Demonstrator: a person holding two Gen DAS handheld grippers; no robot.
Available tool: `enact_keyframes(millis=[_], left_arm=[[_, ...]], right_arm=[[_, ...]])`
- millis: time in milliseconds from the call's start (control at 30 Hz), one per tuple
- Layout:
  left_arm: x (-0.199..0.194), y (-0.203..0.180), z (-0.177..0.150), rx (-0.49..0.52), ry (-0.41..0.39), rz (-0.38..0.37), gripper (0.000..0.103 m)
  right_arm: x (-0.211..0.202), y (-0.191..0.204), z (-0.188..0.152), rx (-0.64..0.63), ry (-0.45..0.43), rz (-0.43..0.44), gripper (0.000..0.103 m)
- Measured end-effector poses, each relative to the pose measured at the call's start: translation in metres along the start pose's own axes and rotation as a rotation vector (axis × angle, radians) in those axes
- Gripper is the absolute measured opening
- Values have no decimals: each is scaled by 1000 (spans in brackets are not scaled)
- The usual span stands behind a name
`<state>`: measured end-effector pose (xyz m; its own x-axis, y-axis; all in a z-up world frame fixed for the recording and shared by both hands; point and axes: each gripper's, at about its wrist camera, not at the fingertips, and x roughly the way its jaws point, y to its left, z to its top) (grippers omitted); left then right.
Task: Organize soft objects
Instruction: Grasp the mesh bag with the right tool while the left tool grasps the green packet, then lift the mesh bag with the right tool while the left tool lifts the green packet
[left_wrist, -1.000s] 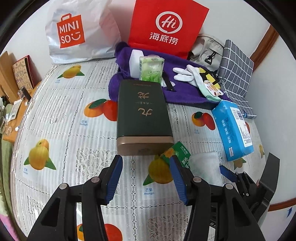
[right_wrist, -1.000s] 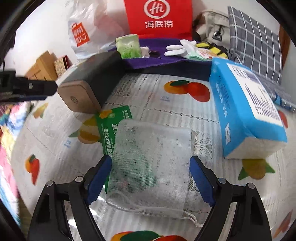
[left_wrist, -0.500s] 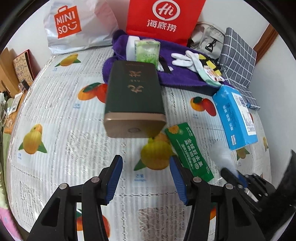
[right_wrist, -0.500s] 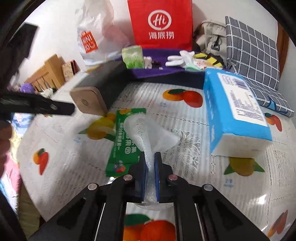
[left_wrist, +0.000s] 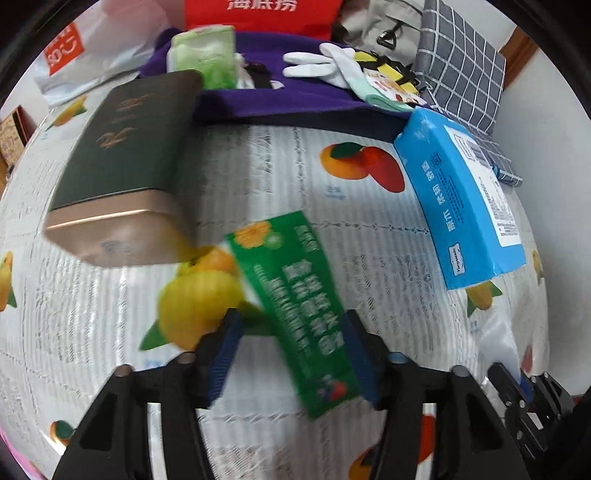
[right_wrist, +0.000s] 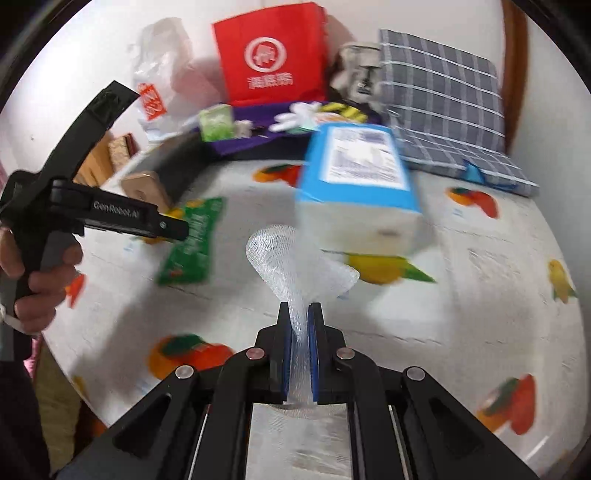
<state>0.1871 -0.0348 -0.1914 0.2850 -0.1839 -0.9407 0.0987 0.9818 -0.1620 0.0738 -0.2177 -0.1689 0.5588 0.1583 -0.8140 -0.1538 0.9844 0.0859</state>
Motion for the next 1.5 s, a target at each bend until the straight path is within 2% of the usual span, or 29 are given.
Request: enact_keyframes(millis=[200, 367, 433, 500, 567, 767, 1133, 1500], left_arm=[[10, -26, 1, 75, -15, 80, 75], [12, -34, 3, 80, -37, 109, 76], [11, -35, 2, 76, -53, 117, 67], [8, -35, 1, 73, -66, 107, 49], [6, -33, 0, 77, -68, 86, 41], [1, -25, -7, 79, -71, 54, 28], [-17, -3, -43, 76, -68, 62, 23], [-24, 9, -58, 37, -108, 26, 24]], right_arm=[[8, -21, -9, 45, 21, 3, 8], [13, -23, -13, 63, 28, 30, 9], [15, -22, -13, 63, 29, 37, 9], [15, -22, -13, 64, 24, 40, 9], [16, -21, -13, 69, 22, 46, 9], [18, -21, -10, 83, 15, 57, 9], [20, -23, -12, 110, -5, 54, 9], [21, -42, -15, 208, -9, 164, 10]])
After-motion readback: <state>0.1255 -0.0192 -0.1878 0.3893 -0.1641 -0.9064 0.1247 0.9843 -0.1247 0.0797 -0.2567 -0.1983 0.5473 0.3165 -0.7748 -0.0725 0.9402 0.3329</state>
